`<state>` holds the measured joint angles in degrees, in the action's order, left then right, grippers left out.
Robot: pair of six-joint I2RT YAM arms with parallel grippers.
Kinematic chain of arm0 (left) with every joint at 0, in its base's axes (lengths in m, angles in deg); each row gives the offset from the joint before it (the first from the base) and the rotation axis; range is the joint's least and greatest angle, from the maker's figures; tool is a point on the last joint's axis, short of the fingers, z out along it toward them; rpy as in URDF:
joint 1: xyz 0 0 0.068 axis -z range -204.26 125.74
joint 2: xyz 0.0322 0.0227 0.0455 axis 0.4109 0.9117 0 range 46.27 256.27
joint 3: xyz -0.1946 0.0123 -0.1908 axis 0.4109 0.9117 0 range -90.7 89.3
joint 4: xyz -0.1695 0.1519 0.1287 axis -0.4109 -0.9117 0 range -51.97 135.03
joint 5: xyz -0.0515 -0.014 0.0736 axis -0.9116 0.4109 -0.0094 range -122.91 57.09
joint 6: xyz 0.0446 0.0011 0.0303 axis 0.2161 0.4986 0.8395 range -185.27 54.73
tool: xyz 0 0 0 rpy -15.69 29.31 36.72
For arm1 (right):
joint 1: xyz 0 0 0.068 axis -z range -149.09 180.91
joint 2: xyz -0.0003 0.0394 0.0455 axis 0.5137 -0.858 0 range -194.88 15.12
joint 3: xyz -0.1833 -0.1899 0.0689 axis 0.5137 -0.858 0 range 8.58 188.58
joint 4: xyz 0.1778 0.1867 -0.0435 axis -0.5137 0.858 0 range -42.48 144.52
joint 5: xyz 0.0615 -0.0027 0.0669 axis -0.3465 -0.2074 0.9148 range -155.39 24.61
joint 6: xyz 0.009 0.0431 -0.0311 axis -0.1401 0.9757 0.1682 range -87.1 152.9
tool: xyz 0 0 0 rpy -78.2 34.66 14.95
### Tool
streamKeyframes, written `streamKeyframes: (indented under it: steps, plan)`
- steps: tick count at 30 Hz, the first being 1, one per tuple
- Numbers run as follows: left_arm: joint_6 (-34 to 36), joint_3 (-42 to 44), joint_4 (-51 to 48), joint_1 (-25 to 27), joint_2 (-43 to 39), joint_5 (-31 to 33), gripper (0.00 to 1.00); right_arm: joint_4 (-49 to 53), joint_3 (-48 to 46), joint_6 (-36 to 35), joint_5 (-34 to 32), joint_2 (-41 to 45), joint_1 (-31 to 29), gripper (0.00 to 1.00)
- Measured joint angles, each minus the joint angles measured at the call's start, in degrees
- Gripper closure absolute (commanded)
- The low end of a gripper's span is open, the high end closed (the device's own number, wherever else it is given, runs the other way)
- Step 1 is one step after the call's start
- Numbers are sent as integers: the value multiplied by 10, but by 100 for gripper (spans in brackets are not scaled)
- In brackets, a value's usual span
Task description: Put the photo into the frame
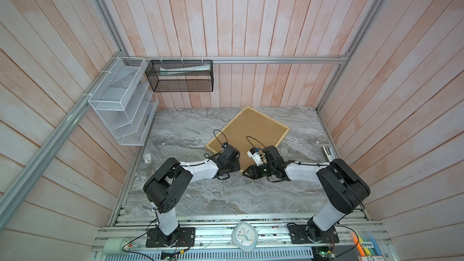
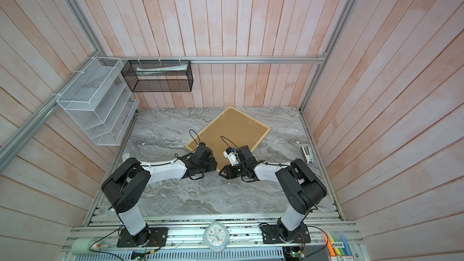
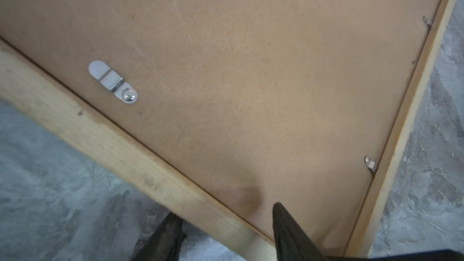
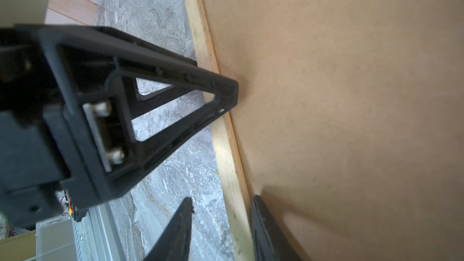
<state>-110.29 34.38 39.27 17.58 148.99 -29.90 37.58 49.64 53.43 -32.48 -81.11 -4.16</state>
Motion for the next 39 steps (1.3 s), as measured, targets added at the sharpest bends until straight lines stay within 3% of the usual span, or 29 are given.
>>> streamKeyframes:
  steps: [10, 18, 27, 39]
  plan:
    - [10, 0, -6, -6, 0, 7, 48, -41, 26, 11, 14, -42, -42, 63]
    - [46, -12, -1, -24, 20, 22, 68, -33, 14, 12, 12, 28, -51, 62]
    - [93, -39, 10, -65, 45, 18, 79, -40, -59, 22, -14, 187, 23, 61]
    - [195, -110, -49, -92, 79, 48, 88, -23, -63, 37, -75, 201, 62, 61]
